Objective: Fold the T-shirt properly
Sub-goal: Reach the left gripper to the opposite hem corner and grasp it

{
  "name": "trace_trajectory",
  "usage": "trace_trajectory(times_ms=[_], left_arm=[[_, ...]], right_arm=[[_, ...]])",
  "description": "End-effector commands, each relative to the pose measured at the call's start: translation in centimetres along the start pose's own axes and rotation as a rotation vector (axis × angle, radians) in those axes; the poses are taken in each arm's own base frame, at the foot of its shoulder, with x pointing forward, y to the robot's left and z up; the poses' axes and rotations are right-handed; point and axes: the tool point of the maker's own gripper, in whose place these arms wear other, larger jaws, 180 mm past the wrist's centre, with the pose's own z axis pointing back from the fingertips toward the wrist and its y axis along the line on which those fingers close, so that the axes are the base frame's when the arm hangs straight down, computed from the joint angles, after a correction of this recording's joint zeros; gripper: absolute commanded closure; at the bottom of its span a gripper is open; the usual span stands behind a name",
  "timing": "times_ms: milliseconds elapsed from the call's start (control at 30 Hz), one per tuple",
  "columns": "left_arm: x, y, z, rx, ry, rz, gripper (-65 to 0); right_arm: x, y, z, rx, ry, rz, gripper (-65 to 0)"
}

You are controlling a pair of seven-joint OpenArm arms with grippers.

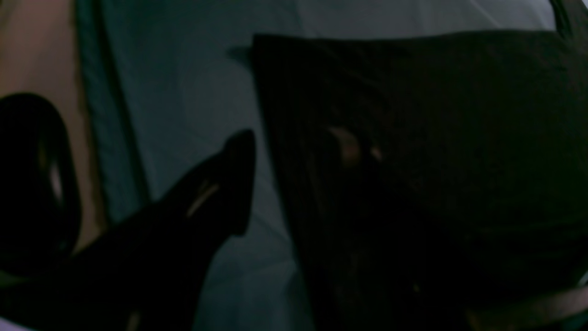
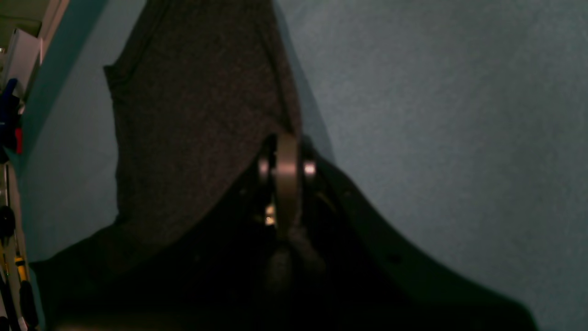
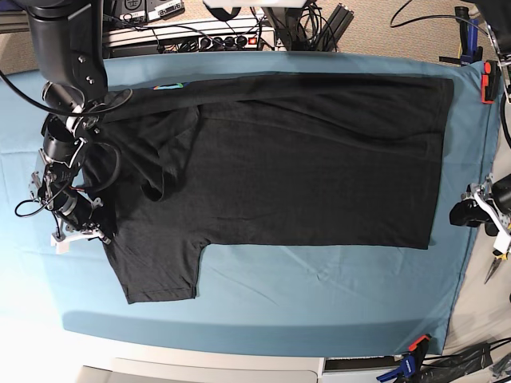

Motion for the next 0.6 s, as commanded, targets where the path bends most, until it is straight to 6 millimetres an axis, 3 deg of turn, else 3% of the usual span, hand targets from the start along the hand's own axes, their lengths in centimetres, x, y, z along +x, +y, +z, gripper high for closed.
trace_trajectory(times_ms=[0, 167, 333, 567], left_arm=[[2.2, 0.4, 0.8, 0.008, -0.060, -0.004, -26.9], [1.7, 0.7, -1.5, 0.011, -0.075, 0.092, -26.9], [3.5, 1.2, -3.9, -0.019, -0.110, 0.222, -26.9], [5.3, 2.8, -5.4, -0.031, -0.132, 0.388, -26.9]], right_arm=[[1.7, 0.3, 0.4, -0.003, -0.024, 0.017, 0.0], [1.7, 0.3, 0.4, -0.003, -0.026, 0.018, 0.0], [1.7, 0.2, 0.4, -0.007, -0.023, 0.022, 0.0], [1.4, 0.0, 0.4, -0.010, -0.019, 0.021, 0.0]])
